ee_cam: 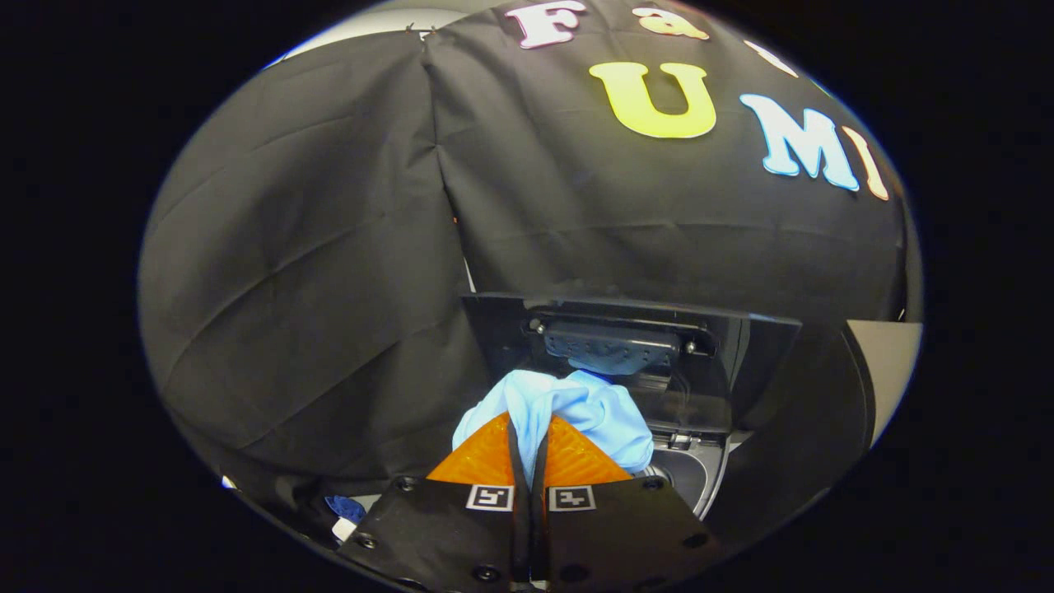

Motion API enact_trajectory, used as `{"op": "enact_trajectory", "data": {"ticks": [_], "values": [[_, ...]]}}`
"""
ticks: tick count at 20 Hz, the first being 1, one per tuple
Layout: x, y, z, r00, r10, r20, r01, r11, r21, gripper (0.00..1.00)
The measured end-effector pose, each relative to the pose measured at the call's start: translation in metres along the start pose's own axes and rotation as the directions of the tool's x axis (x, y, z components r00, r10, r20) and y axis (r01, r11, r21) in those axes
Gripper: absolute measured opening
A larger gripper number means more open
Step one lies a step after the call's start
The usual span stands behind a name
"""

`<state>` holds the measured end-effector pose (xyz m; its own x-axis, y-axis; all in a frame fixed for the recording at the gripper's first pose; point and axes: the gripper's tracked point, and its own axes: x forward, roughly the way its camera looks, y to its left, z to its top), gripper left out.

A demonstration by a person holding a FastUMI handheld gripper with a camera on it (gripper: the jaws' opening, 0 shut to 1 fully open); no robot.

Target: Put the clothes into the washing machine and then close the washing machine lid.

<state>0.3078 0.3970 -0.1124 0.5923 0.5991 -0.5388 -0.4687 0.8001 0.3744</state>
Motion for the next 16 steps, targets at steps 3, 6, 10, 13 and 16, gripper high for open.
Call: {"op": "enact_trajectory", "data": {"ticks": [3,6,10,13,16], "values": [[0.017,-0.009,-0.014,0.999,-0.032,-0.016,0.032,0.999,-0.012,0.02],[0.035,-0.017,-0.032,0.998,-0.060,-0.036,0.059,0.998,-0.024,0.02],[0.056,-0.029,-0.061,0.993,-0.098,-0.062,0.097,0.995,-0.020,0.02],[0.071,-0.034,-0.080,0.988,-0.118,-0.100,0.117,0.993,-0.020,0.02],[0.087,-0.040,-0.099,0.982,-0.129,-0.137,0.130,0.991,0.000,0.02]]}}
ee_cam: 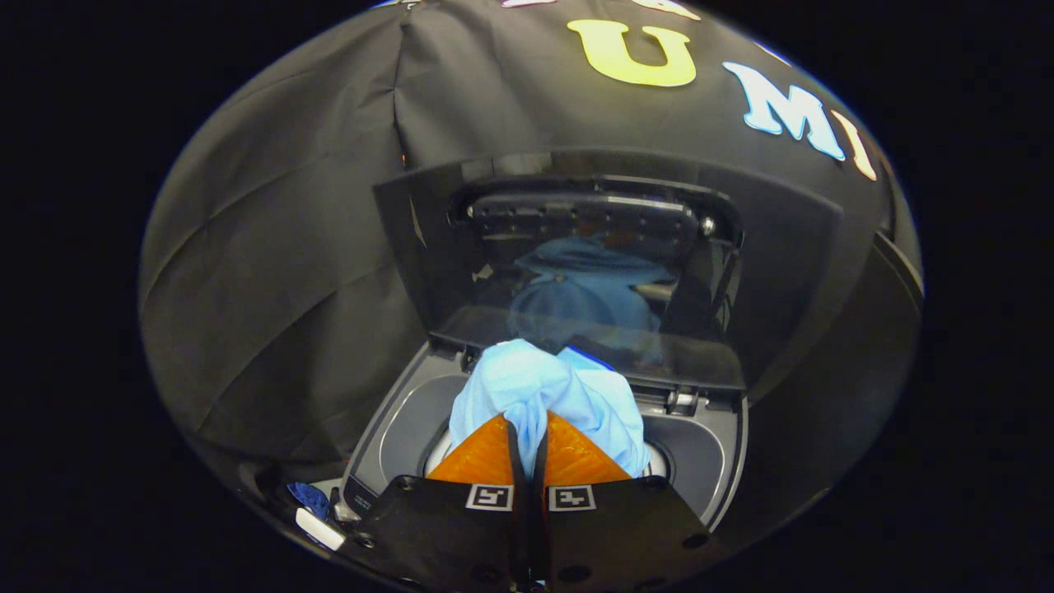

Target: Put the clothes into the washing machine and then close the washing machine lid.

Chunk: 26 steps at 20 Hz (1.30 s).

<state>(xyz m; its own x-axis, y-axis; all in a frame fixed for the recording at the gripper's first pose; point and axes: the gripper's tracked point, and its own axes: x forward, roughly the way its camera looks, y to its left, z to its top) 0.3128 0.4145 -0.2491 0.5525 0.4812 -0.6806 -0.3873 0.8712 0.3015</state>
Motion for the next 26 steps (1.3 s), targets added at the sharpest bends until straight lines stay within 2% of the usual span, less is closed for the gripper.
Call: {"op": "enact_trajectory", "data": {"ticks": [9,15,16,18,19,20,26], "values": [[0.020,-0.007,-0.040,0.997,-0.031,-0.073,0.031,1.000,-0.002,0.02],[0.023,-0.013,-0.044,0.995,-0.052,-0.083,0.054,0.998,0.021,0.02],[0.026,-0.013,-0.052,0.993,-0.049,-0.112,0.053,0.998,0.029,0.26],[0.021,-0.026,-0.073,0.973,-0.119,-0.200,0.121,0.993,-0.003,0.75],[0.025,-0.028,-0.081,0.969,-0.127,-0.212,0.127,0.992,-0.012,1.00],[0.025,-0.026,-0.079,0.973,-0.118,-0.196,0.119,0.993,-0.009,0.97],[0.011,-0.017,-0.059,0.986,-0.109,-0.129,0.111,0.994,0.013,0.97]]}}
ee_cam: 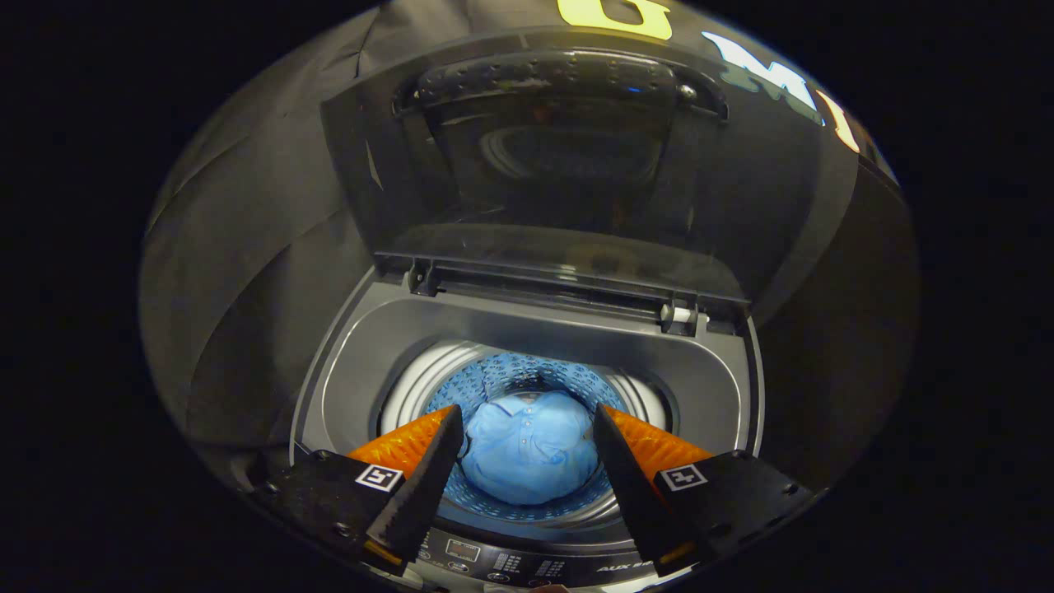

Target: Put the clothes into the washing machine and then close the washing machine lid.

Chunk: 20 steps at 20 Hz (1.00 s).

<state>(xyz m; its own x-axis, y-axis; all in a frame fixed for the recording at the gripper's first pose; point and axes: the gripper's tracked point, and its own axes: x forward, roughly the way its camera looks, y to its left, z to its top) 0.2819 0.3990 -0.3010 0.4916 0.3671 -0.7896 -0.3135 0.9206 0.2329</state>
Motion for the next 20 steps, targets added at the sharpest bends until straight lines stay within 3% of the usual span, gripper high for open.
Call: {"op": "enact_trajectory", "data": {"ticks": [11,20], "values": [[-0.082,0.013,0.075,0.983,0.037,0.181,-0.043,0.999,0.029,0.97],[-0.158,-0.016,0.173,0.934,0.006,0.357,-0.028,0.998,0.056,0.97]]}}
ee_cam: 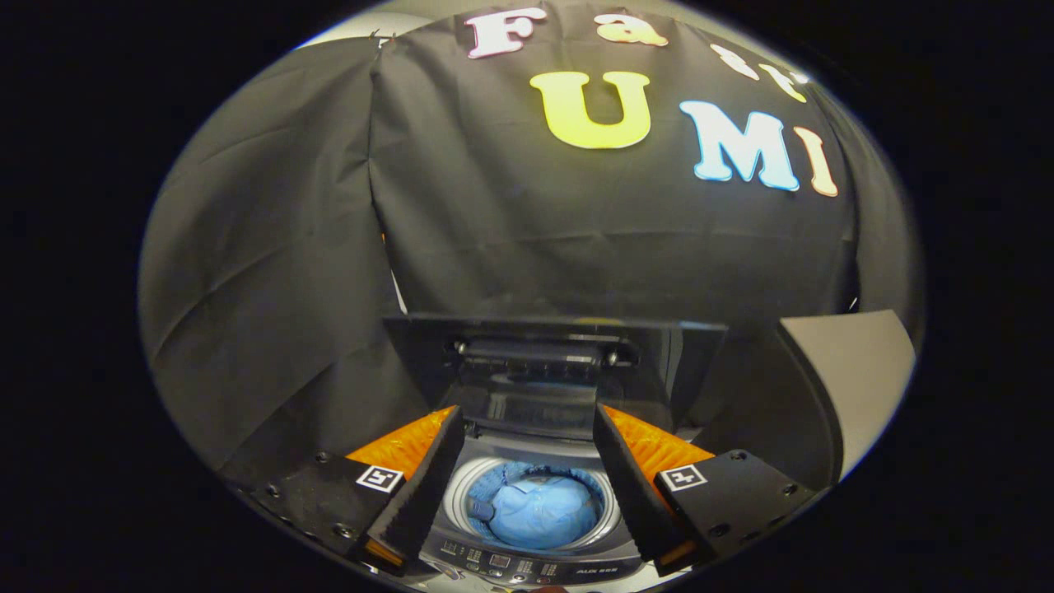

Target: Put the clothes into the washing machine and then close the washing machine lid.

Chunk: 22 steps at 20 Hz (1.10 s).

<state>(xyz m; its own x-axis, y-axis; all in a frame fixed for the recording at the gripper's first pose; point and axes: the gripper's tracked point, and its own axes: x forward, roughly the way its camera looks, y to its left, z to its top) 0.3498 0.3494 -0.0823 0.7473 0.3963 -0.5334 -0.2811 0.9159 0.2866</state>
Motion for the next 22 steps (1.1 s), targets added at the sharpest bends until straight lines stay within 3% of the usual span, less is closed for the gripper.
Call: {"op": "enact_trajectory", "data": {"ticks": [6,12,22], "values": [[-0.003,-0.015,0.059,0.996,-0.013,0.085,0.014,1.000,-0.018,0.97],[0.025,-0.025,0.095,0.995,-0.028,0.098,0.030,0.999,-0.017,0.97],[0.122,-0.028,0.087,0.998,-0.065,-0.019,0.065,0.998,0.002,0.97]]}}
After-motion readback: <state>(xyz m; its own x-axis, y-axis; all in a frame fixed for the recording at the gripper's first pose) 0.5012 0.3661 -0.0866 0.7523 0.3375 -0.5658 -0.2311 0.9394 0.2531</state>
